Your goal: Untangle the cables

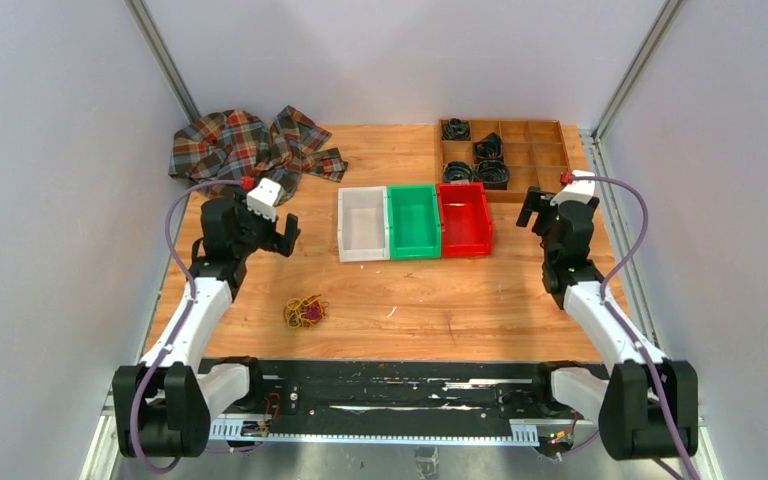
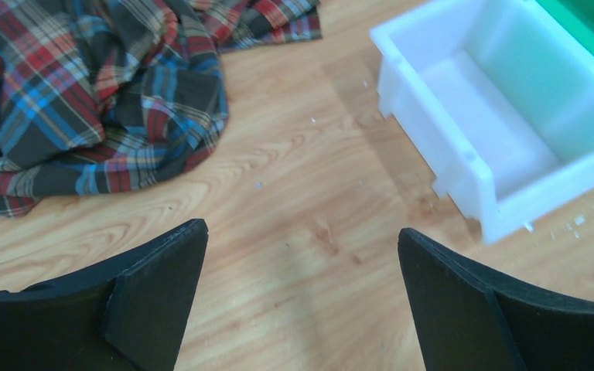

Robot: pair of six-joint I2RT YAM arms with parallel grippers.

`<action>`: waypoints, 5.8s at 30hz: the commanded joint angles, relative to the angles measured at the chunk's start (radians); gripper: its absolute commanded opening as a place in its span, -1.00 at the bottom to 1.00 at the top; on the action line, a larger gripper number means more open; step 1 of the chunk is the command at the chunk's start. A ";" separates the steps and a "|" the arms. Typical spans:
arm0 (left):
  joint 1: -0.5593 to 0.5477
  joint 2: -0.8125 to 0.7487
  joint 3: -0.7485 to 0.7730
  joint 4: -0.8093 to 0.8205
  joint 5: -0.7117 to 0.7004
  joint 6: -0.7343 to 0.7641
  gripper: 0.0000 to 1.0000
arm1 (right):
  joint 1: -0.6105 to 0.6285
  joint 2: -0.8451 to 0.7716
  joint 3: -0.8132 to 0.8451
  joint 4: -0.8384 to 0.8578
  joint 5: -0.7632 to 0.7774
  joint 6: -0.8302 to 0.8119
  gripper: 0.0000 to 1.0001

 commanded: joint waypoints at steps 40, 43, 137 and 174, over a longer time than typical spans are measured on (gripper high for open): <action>-0.078 0.052 0.141 -0.964 0.165 0.738 0.65 | 0.759 0.167 0.201 -0.381 -0.139 0.101 0.49; -0.078 0.051 0.121 -0.962 0.180 0.763 0.67 | 0.789 0.246 0.224 -0.370 -0.138 0.096 0.45; -0.319 -0.037 0.539 -0.899 0.443 0.115 -0.99 | 1.065 0.639 0.333 0.449 0.092 0.070 0.43; -0.320 -0.048 0.942 -0.901 0.253 0.016 -0.99 | 1.063 0.582 -0.027 0.524 0.253 0.162 0.40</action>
